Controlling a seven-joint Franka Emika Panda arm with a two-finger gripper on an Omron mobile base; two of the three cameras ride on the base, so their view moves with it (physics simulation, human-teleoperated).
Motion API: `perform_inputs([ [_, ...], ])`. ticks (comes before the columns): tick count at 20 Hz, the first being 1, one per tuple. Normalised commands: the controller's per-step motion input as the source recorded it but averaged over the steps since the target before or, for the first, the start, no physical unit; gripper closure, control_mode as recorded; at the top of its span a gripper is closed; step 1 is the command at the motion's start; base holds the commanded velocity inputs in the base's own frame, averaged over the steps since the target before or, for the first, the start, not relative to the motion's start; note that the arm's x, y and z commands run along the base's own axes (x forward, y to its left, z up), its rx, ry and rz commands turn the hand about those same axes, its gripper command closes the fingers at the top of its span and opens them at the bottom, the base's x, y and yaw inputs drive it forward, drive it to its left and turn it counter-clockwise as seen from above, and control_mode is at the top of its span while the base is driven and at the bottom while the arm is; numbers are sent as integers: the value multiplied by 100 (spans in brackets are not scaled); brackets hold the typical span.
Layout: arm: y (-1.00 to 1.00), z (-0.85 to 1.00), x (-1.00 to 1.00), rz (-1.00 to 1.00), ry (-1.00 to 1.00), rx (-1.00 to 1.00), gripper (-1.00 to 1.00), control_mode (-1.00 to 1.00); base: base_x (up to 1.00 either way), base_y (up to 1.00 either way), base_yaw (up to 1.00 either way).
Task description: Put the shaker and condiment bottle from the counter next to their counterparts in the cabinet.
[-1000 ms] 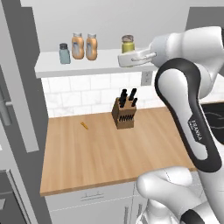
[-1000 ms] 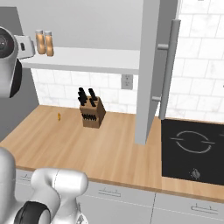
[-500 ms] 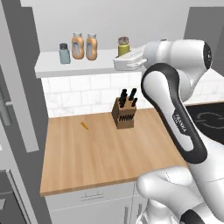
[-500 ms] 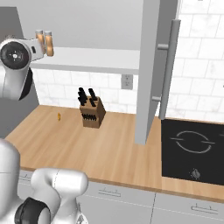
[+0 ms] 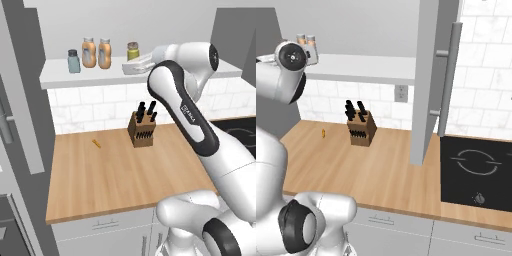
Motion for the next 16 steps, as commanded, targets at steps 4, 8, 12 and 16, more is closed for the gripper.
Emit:
perform_inputs([
  [4,24,-11,22,0,2,-5,100,-100,0,0,0],
  [8,16,-12,20,0,-6,-1,100,-100,0,0,0],
  [12,13,-8,20,0,-3,0,100,-100,0,0,0],
  [16,9,-9,24,1,1,0,100,-100,0,0,0],
])
